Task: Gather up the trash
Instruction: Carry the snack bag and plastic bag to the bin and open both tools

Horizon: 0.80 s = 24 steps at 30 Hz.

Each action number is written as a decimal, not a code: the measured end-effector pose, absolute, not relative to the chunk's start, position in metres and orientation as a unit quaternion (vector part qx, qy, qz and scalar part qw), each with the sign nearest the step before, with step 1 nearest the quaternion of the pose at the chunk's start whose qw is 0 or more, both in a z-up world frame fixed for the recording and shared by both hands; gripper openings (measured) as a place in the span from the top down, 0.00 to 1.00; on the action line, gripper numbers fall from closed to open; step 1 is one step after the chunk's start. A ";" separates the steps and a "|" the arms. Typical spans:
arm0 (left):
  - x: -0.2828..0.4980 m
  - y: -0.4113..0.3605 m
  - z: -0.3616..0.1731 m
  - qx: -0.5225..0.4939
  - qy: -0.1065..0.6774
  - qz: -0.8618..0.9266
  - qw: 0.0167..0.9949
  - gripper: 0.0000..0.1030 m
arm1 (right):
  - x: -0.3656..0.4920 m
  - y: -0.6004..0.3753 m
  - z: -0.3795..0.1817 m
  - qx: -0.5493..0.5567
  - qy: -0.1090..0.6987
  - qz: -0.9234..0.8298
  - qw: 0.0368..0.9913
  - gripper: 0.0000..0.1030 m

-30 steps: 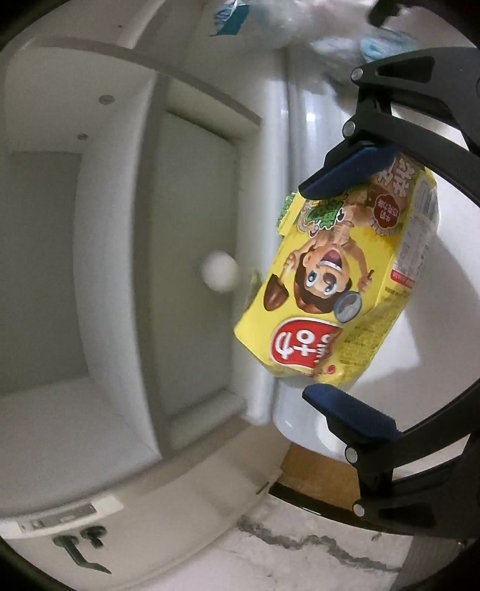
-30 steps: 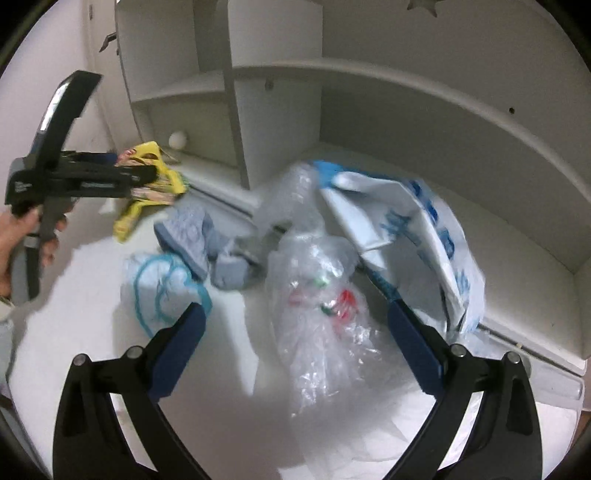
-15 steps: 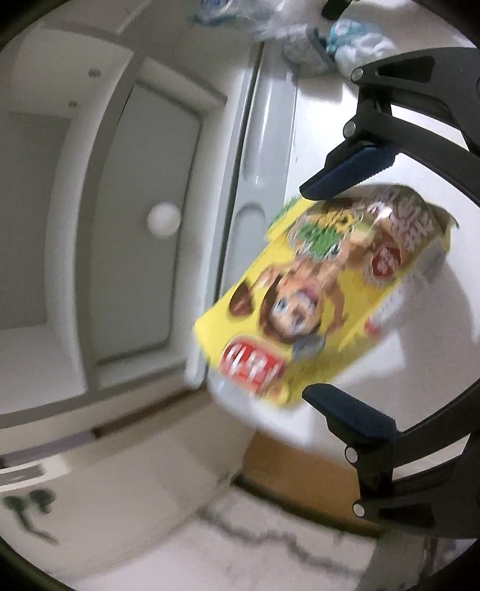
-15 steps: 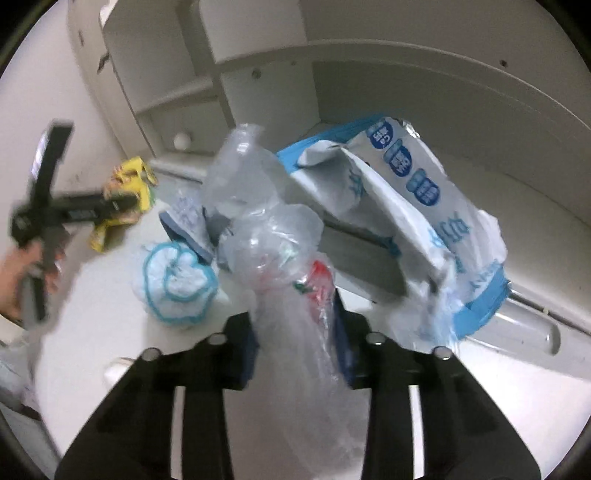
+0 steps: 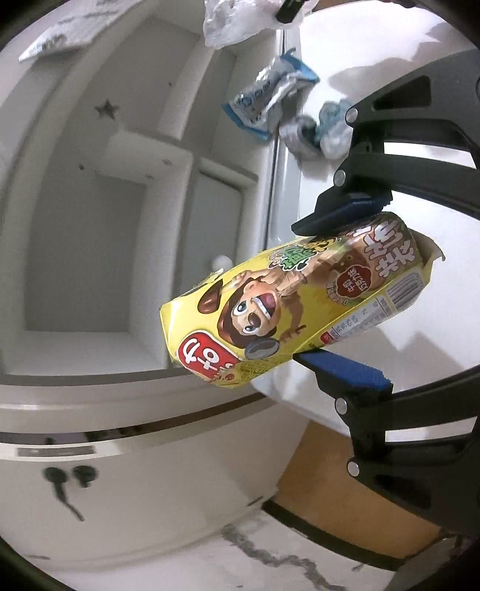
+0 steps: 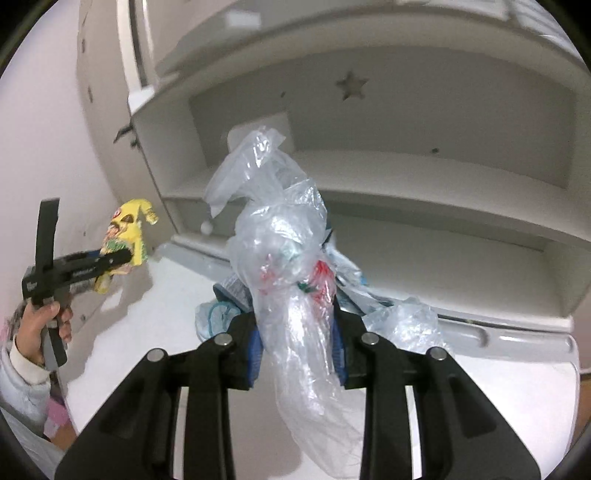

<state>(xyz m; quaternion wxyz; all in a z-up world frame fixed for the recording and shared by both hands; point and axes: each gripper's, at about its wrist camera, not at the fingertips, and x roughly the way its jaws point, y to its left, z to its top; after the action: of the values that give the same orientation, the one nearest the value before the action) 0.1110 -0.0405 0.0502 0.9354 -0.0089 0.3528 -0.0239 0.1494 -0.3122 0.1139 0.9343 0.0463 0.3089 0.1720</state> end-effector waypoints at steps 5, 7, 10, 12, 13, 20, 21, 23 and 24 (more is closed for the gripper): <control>0.085 -0.046 0.076 -0.008 0.329 -0.052 0.943 0.40 | 0.112 -0.346 0.135 0.074 0.284 0.141 0.946 0.71; 0.076 -0.061 0.082 0.001 0.323 -0.074 0.943 0.40 | 0.102 -0.353 0.128 0.080 0.294 0.132 0.943 0.71; 0.055 -0.099 0.083 0.004 0.322 -0.138 0.936 0.40 | 0.089 -0.361 0.096 0.098 0.334 0.113 0.931 0.71; 0.037 -0.148 0.085 0.027 0.322 -0.206 0.924 0.40 | 0.071 -0.375 0.088 0.124 0.342 0.101 0.926 0.71; 0.029 -0.168 0.085 0.039 0.320 -0.231 0.918 0.40 | 0.052 -0.388 0.092 0.141 0.330 0.092 0.929 0.71; -0.089 -0.353 0.095 0.117 0.286 -0.497 0.811 0.40 | -0.120 -0.480 0.148 0.179 0.248 -0.071 0.950 0.71; -0.122 -0.384 0.089 0.131 0.287 -0.547 0.775 0.40 | -0.146 -0.493 0.149 0.185 0.245 -0.101 0.946 0.71; -0.162 -0.416 0.075 0.149 0.292 -0.596 0.733 0.40 | -0.204 -0.524 0.142 0.206 0.250 -0.168 0.931 0.71; -0.193 -0.440 0.058 0.167 0.298 -0.628 0.699 0.40 | -0.229 -0.540 0.135 0.222 0.256 -0.193 0.921 0.71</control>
<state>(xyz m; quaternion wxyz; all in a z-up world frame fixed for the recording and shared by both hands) -0.1933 -0.4399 0.0579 0.6990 0.1669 0.2982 -0.6282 -0.2288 -0.5397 0.1350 0.9208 0.2218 0.2560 -0.1933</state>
